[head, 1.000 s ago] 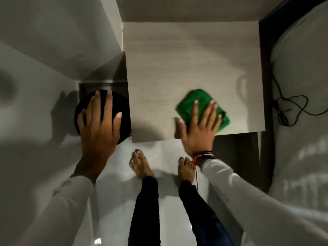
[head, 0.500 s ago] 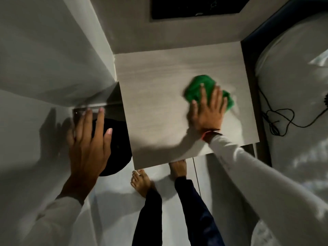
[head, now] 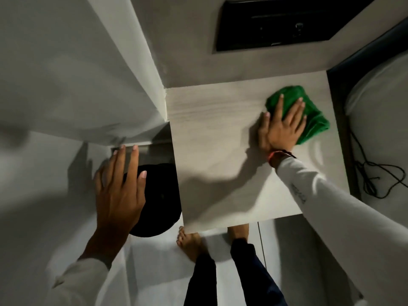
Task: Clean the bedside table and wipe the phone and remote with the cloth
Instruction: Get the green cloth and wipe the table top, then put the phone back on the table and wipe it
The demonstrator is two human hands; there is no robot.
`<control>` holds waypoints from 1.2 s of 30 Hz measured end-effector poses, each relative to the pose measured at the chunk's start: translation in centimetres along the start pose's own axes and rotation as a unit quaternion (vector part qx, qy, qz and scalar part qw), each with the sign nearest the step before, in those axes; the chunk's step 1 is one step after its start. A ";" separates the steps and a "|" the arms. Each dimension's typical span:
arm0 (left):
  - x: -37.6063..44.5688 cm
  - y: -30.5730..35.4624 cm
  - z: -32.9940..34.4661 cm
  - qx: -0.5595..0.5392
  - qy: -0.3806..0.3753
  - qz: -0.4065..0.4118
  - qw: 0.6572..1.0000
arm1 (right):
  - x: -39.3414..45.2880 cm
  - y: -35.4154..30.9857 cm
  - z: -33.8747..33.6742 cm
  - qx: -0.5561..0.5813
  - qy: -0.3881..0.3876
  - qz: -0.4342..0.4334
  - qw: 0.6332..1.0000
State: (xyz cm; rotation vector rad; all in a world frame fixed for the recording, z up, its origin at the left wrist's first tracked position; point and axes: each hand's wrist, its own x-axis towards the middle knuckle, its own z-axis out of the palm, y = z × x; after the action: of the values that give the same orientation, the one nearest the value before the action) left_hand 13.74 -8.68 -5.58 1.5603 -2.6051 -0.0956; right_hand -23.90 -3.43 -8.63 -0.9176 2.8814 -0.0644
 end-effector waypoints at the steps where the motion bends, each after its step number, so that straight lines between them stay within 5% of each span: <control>1: 0.2 -0.4 -0.3 0.012 0.016 0.001 1.000 | -0.2 -2.3 0.2 0.015 -0.001 -0.024 1.000; 7: -0.1 -1.2 -1.9 0.045 0.059 0.029 0.997 | -3.6 -10.4 0.7 0.042 -0.045 -0.232 0.971; 11: -0.7 -1.1 -2.4 0.043 0.065 0.027 0.997 | -5.8 -11.0 0.2 0.046 -0.102 -0.430 0.896; 14: -1.5 -0.5 -2.8 0.049 0.078 0.051 0.994 | -7.9 -9.9 -0.7 0.120 -0.192 -0.493 0.840; 17: -1.5 -1.0 -4.3 0.046 0.049 0.060 0.996 | -9.1 -8.7 -2.9 0.181 -0.269 -0.477 0.817; 21: 1.5 4.0 -8.8 0.028 0.031 0.114 0.993 | -9.5 -3.1 -8.9 0.205 -0.162 -0.442 0.858; 25: 3.9 10.7 -10.7 0.011 0.032 0.164 0.986 | -9.3 2.8 -12.2 0.119 0.075 -0.327 0.934; 30: 6.6 15.2 -13.2 -0.025 0.066 0.225 0.972 | -9.2 5.0 -15.0 0.074 0.152 -0.228 0.959; 36: 11.5 35.8 -19.2 -0.204 0.029 0.453 0.868 | -6.4 19.4 -25.0 0.120 0.269 0.010 0.956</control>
State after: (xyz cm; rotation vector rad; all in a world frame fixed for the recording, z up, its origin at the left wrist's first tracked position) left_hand -20.66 -1.89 18.00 0.1341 -2.7210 -0.4608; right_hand -32.95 16.19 15.38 -0.9379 3.2530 -0.7566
